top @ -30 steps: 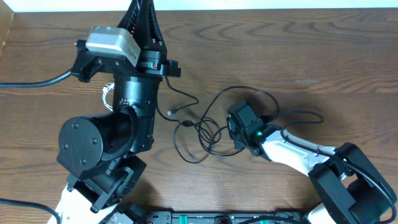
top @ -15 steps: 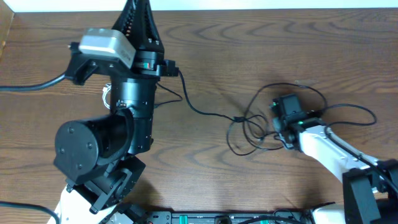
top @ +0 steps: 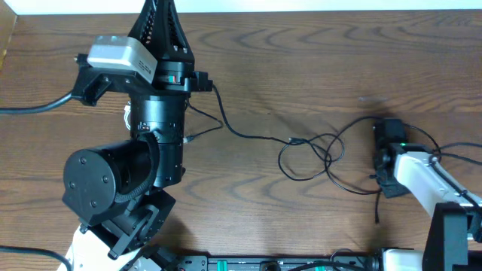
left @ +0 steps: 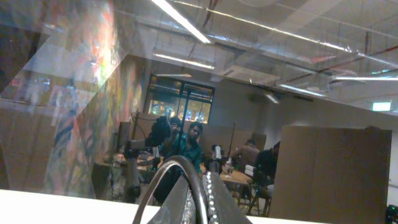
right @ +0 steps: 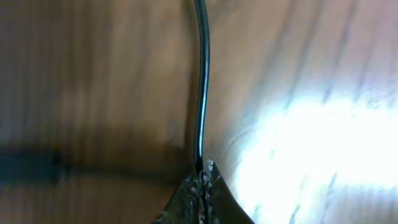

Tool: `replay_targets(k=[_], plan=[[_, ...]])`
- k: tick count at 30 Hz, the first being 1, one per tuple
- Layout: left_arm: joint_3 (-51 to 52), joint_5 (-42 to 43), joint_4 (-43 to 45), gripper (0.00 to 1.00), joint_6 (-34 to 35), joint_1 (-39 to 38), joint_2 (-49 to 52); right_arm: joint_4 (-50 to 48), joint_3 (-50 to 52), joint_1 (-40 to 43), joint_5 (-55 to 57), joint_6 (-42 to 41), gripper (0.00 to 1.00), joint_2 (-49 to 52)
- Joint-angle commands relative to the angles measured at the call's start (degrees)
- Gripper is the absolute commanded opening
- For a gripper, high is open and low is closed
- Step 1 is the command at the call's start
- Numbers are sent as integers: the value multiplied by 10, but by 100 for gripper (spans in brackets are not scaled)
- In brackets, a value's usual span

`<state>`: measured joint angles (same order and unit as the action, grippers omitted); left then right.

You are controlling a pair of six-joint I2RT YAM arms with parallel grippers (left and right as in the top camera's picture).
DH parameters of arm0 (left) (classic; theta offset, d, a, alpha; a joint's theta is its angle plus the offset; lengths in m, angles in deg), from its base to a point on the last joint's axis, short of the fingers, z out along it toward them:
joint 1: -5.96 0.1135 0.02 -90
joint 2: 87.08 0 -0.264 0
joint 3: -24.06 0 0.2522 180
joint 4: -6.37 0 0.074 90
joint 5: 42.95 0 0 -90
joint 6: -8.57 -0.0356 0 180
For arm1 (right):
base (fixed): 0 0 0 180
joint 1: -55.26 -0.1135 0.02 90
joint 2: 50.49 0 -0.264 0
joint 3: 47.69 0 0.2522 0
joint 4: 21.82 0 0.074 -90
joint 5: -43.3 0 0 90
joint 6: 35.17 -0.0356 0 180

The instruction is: Untangle cables

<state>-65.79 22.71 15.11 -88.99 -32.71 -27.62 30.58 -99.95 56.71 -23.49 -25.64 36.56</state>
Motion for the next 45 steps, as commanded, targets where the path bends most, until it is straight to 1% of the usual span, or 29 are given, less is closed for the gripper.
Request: replay_targets(k=[1, 3, 6, 7, 8, 9, 13, 16, 18, 21, 22, 23, 24, 25, 27, 30, 31, 32, 33, 34, 36, 38, 42, 44, 45], plan=[[-7, -6, 1, 7, -4, 2, -7, 0, 5, 20, -2, 6, 1, -6], [-7, -6, -10, 7, -3, 2, -7, -23, 5, 19, -23, 52, 1, -6], [-7, -6, -27, 7, -3, 2, -7, -85, 3, 19, -76, 202, 1, -6], [-7, -6, -30, 7, -3, 2, -7, -102, 0, 19, -104, 253, 4, -6], [-7, -6, -31, 7, -3, 2, -7, -114, -4, 19, -134, 298, 11, -6], [-7, -6, -32, 7, -4, 2, -7, -120, -10, 19, -165, 336, 14, -6], [-7, -6, -32, 7, -4, 2, -7, -114, -43, 19, -267, 430, 17, -9], [-7, -6, -33, 7, -4, 2, -6, -114, -65, 19, -380, 527, 19, -16], [-7, -6, -36, 7, -4, 2, -4, -115, -76, 19, -470, 584, 26, -22], [-7, -6, -45, 8, -4, 2, -1, -114, -88, 18, -592, 680, 28, -30], [-7, -6, -47, 8, -4, 2, 0, -115, -89, 18, -615, 694, 29, -33], [-7, -6, -51, 8, -4, 2, 2, -114, -89, 18, -631, 703, 35, -35], [-7, -6, -54, 7, -4, 2, 3, -114, -89, 18, -651, 716, 46, -37], [-7, -6, -57, 8, -4, 2, 4, -115, -89, 18, -665, 728, 52, -38], [-7, -6, -60, 7, -4, 2, 7, -117, -89, 17, -673, 733, 57, -38], [-7, -6, -62, 7, -4, 2, 10, -127, -89, 3, -673, 733, 59, -38], [-7, -5, -62, 7, -4, 2, 10, -133, -89, -2, -673, 732, 66, -38], [-7, -5, -62, 8, -4, 2, 10, -141, -89, -11, -673, 730, 80, -38], [-7, -5, -62, 8, -4, 2, 11, -149, -89, -21, -671, 726, 88, -38], [-7, -5, -62, 8, -3, 2, 11, -157, -89, -31, -670, 723, 91, -38], [-7, -5, -62, 7, -3, 2, 11, -171, -89, -54, -661, 717, 91, -38], [-7, -4, -60, 8, -3, 2, 10, -177, -89, -76, -624, 695, 91, -38], [-7, 24, -31, 8, -3, 2, -2, -190, -88, -117, -539, 668, 82, -38], [-7, 46, -18, 6, -3, 2, -10, -200, -88, -134, -528, 669, 79, -38], [-7, 54, -14, 8, -3, 2, -13, -207, -87, -143, -526, 675, 76, -38]])
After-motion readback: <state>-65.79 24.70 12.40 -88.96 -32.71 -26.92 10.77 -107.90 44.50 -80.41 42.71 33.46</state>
